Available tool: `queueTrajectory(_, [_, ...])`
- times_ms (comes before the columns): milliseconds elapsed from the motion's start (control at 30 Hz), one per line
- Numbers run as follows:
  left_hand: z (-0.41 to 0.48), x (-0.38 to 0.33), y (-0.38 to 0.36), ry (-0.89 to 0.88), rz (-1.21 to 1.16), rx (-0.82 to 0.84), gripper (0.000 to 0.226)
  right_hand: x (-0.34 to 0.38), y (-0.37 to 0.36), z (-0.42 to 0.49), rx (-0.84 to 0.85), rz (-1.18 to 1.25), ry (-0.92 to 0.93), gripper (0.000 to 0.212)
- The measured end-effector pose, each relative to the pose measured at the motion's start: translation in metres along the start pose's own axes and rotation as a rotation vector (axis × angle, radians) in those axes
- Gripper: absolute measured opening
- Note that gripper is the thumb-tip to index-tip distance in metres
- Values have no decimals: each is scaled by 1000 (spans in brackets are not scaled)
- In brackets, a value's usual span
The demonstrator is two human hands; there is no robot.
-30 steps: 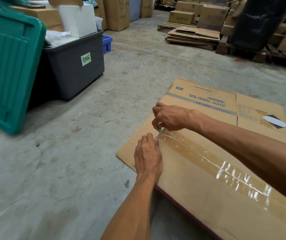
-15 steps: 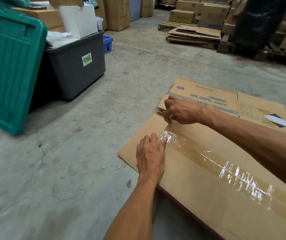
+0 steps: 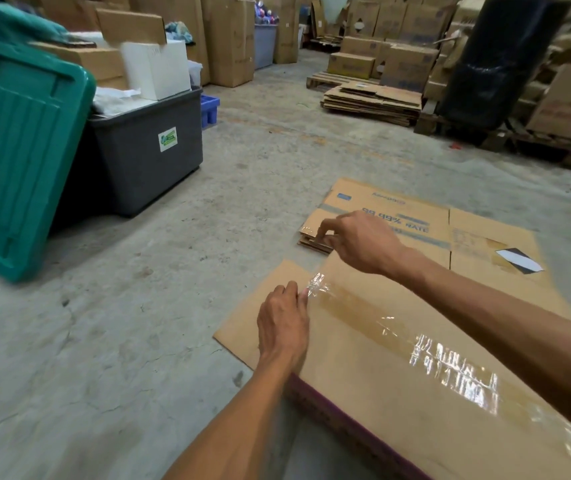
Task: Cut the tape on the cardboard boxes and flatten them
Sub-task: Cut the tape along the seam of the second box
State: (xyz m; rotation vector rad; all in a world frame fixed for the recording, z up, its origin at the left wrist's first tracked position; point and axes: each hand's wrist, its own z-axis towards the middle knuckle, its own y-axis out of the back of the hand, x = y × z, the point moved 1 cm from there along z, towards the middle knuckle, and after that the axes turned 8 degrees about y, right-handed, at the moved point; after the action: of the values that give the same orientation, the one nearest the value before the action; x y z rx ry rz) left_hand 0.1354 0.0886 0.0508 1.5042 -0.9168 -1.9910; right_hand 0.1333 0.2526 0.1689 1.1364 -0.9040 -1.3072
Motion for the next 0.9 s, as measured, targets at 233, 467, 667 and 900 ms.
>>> queueTrajectory(233, [-7,-2,2,11,52,-53,20,22,-23,-31,103,27,-13,24])
queueTrajectory(467, [-11,-2,5,2,38,-62,20,32,-36,-36,159,55,40,21])
queueTrajectory(667, [-10,-2,6,2,29,-43,21,37,-43,-31,186,50,32,18])
queueTrajectory(900, [-8,-2,4,-2,28,-34,22,46,-43,-29,211,-28,39,20])
